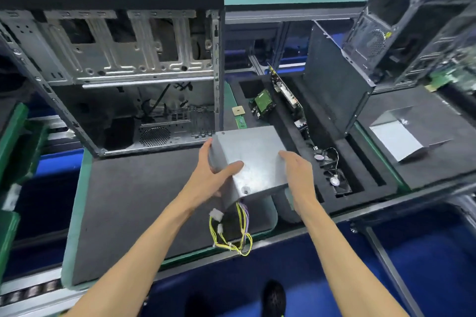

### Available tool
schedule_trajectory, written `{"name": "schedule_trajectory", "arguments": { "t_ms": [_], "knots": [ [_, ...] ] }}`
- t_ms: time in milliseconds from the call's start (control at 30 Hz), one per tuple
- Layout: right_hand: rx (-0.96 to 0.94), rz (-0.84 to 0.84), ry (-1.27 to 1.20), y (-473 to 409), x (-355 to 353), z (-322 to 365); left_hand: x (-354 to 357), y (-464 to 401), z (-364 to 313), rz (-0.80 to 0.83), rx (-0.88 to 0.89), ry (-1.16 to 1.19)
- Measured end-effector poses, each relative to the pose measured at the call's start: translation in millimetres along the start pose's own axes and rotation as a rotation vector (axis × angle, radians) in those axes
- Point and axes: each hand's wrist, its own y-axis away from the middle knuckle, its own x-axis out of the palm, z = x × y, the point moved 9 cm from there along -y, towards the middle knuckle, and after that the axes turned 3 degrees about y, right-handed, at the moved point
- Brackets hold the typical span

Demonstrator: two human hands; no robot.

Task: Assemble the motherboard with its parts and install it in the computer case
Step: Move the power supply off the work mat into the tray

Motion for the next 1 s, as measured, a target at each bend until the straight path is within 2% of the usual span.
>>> {"name": "schedule_trajectory", "arguments": {
  "t_ms": [100, 233, 467, 600, 733, 1000],
  "knots": [
    [-0.009, 0.027, 0.03, -15, -34, 0, 39, -10, -21, -0.023, 0.034, 0.012],
    [-0.112, 0.014, 0.23, -40, -66, -3, 80, -25, -36, -0.083, 0.016, -0.054],
    [-0.241, 0.135, 0.56, -84, -63, -15, 116, -50, -46, -0.221, -0.104, -0.4],
    [-0.188, 0.304, 0.436, -95, -51, -21, 122, -69, -49, -0.319, -0.155, -0.588],
    [-0.17, 0.446, 0.353, -100, -38, -27, 125, -86, -48, -0.39, -0.199, -0.646],
    [-0.097, 0.477, 0.281, -121, -34, -38, 135, -114, -44, -0.381, -0.225, -0.679]
  ]
}}
